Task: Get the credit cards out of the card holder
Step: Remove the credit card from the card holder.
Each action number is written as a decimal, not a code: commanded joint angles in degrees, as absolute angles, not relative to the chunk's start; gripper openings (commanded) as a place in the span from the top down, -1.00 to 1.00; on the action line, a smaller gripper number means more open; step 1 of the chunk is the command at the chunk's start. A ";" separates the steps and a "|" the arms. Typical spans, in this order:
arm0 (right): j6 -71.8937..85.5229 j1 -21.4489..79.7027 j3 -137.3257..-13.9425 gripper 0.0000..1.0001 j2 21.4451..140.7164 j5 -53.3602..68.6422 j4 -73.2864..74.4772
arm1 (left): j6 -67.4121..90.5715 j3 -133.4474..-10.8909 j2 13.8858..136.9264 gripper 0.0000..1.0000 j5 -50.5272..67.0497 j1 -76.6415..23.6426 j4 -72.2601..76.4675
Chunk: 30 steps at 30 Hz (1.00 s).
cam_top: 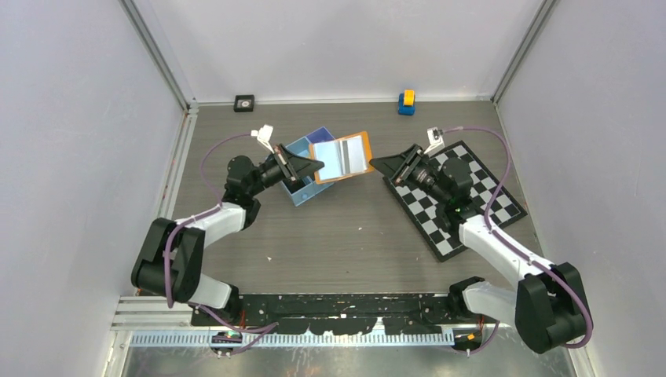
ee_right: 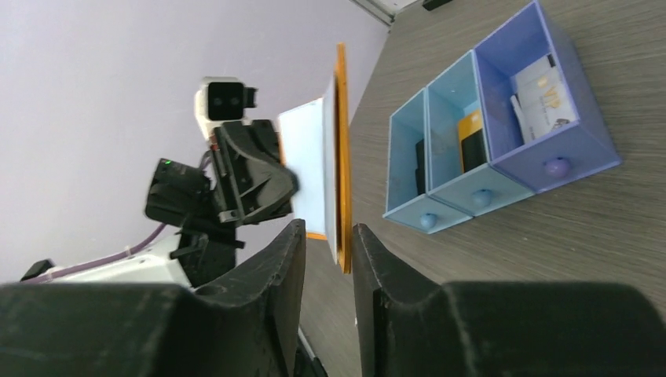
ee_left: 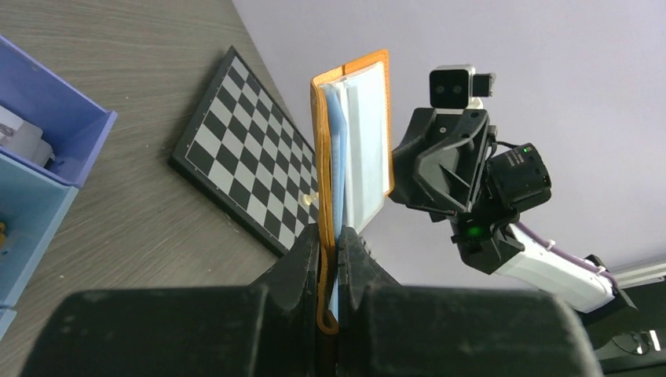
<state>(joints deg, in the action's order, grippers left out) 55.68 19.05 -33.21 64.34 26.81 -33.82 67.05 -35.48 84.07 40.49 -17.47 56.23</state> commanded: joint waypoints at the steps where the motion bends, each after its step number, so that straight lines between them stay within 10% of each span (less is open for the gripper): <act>1: 50.71 19.28 -36.62 0.41 65.10 25.29 -28.02 | 59.16 -36.69 78.96 1.00 38.71 -17.23 47.71; 30: 41.15 29.34 -45.51 0.98 72.04 25.23 -17.44 | 56.77 -39.94 81.77 1.00 40.35 -18.95 42.15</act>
